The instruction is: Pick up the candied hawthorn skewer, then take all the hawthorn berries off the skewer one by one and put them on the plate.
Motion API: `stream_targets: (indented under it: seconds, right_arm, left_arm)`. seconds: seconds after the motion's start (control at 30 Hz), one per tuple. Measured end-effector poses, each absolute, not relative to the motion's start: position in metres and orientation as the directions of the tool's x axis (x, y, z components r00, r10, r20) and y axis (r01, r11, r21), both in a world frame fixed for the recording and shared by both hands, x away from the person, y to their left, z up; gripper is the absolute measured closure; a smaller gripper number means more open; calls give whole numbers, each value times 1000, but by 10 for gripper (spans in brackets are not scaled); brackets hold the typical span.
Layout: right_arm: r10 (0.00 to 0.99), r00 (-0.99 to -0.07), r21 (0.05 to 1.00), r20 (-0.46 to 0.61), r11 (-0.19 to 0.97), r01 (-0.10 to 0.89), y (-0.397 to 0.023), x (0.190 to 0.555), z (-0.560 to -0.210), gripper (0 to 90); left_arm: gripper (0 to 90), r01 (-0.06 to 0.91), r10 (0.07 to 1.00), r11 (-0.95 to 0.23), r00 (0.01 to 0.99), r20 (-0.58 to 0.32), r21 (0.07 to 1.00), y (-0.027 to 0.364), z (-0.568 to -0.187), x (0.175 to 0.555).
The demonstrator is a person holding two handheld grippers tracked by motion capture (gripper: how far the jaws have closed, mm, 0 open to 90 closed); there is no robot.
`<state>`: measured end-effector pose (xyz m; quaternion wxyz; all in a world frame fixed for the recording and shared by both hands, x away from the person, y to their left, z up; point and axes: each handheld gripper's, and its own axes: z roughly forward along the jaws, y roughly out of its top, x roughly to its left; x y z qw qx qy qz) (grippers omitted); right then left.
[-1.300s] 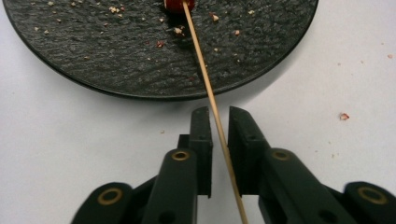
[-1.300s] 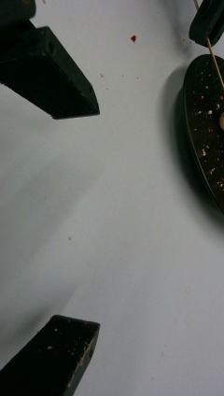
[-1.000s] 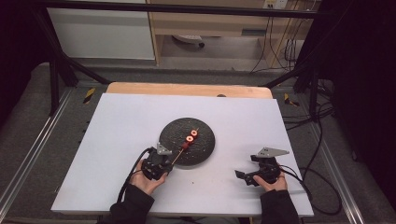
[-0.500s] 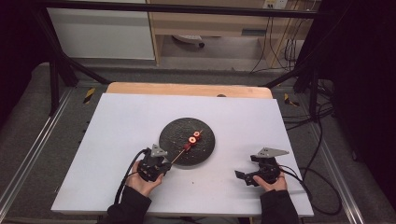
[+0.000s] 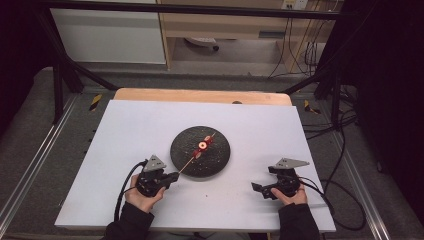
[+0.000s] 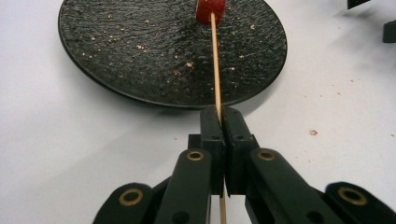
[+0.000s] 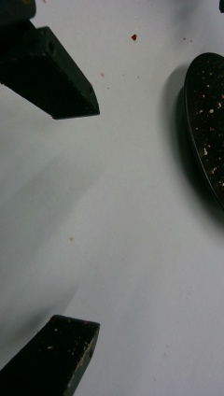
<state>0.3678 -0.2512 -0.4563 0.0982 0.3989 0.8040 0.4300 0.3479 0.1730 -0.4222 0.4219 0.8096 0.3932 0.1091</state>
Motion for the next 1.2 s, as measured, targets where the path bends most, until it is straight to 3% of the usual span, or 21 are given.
stream_targets:
  seconds: [0.6, 1.2]
  right_arm:
    - [712, -671, 780, 206, 295, 552, -237, 368, -452, 5]
    - [701, -686, 798, 195, 293, 527, -204, 372, -437, 5]
  left_arm:
    - [884, 473, 680, -285, 713, -172, 834, 199, -426, 333]
    - [884, 440, 657, -294, 738, -155, 848, 201, -429, 328]
